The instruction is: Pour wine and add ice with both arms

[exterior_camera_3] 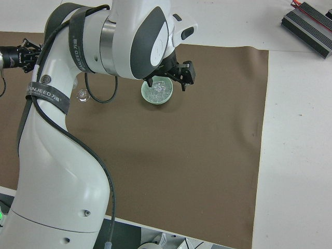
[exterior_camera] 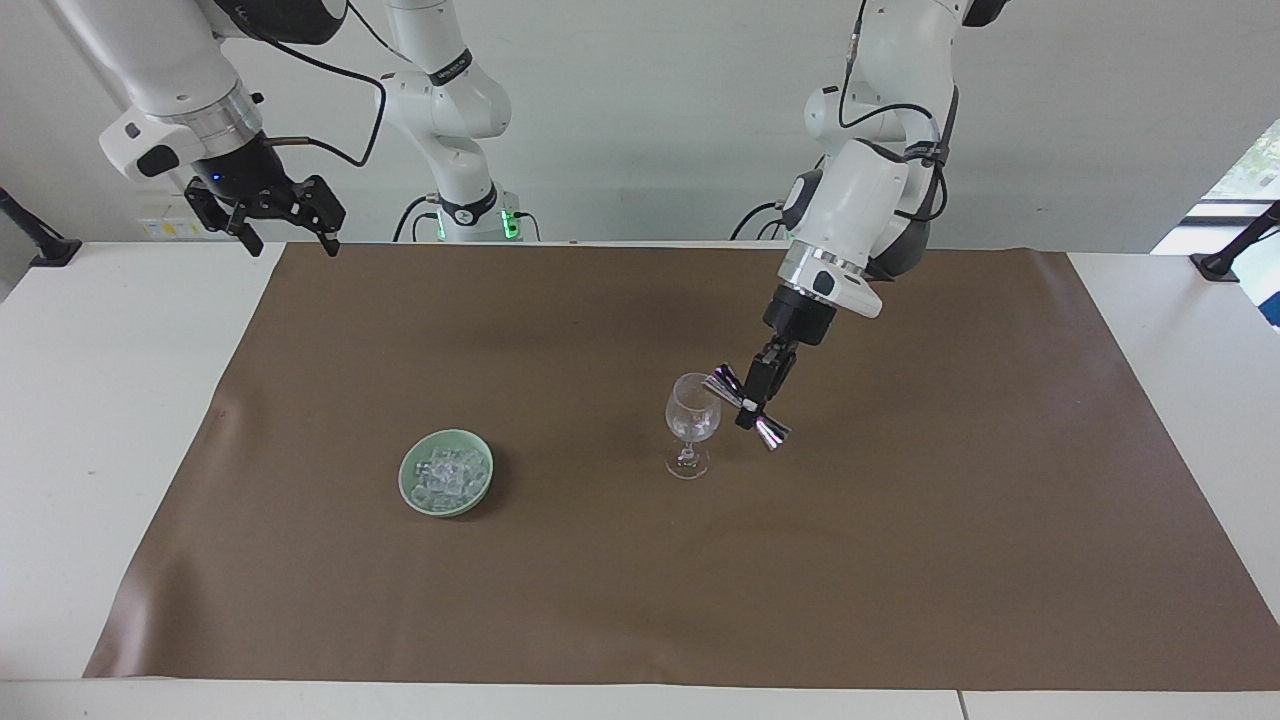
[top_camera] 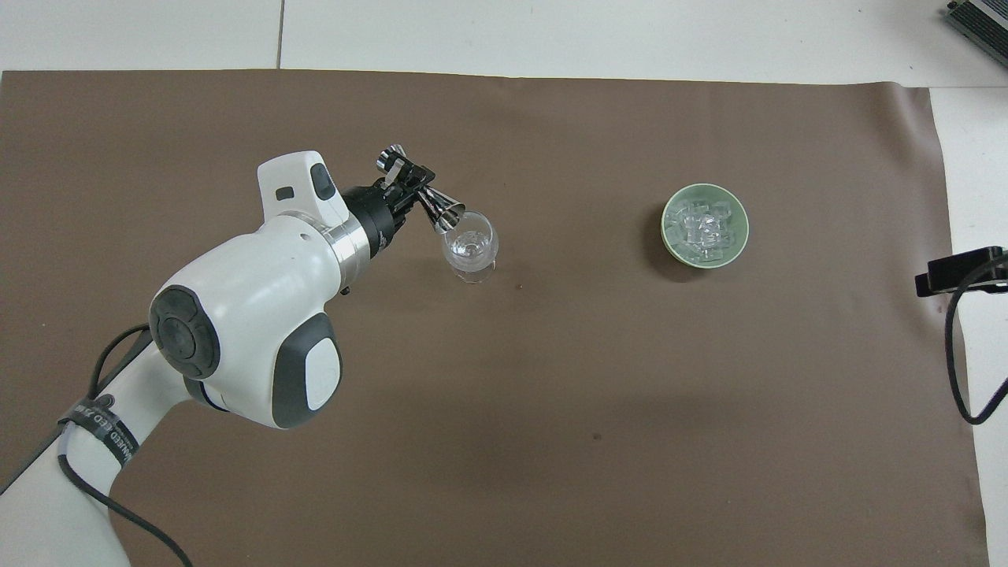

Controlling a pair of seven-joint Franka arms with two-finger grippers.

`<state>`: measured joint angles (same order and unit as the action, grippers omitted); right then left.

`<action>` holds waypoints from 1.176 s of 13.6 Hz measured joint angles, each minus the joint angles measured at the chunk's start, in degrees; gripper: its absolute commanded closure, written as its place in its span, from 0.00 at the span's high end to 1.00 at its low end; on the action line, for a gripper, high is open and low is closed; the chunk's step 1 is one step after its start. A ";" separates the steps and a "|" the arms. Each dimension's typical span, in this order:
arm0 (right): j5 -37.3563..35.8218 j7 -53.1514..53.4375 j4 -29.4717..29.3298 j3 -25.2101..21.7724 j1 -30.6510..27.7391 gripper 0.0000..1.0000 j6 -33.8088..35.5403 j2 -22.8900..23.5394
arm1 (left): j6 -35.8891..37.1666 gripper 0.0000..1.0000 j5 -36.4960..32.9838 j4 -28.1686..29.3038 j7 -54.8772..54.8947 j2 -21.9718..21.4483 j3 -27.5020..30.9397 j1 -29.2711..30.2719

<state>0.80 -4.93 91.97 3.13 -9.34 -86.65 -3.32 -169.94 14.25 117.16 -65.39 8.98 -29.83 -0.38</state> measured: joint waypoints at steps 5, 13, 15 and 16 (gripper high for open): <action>0.00 0.00 0.00 0.00 0.00 1.00 0.00 0.00 | 0.07 0.00 -0.48 -1.32 0.00 0.85 0.41 0.00; 0.00 0.00 0.00 0.00 0.00 1.00 0.00 0.00 | 0.12 0.00 -2.69 -2.20 0.00 1.70 0.94 0.01; 0.00 0.00 0.00 0.00 0.00 1.00 0.00 0.00 | 0.13 0.00 -3.41 -2.21 0.00 1.71 1.00 0.01; 0.00 0.00 0.00 0.00 0.00 1.00 0.00 0.00 | 0.14 0.00 -3.52 -2.22 0.00 1.71 1.00 0.01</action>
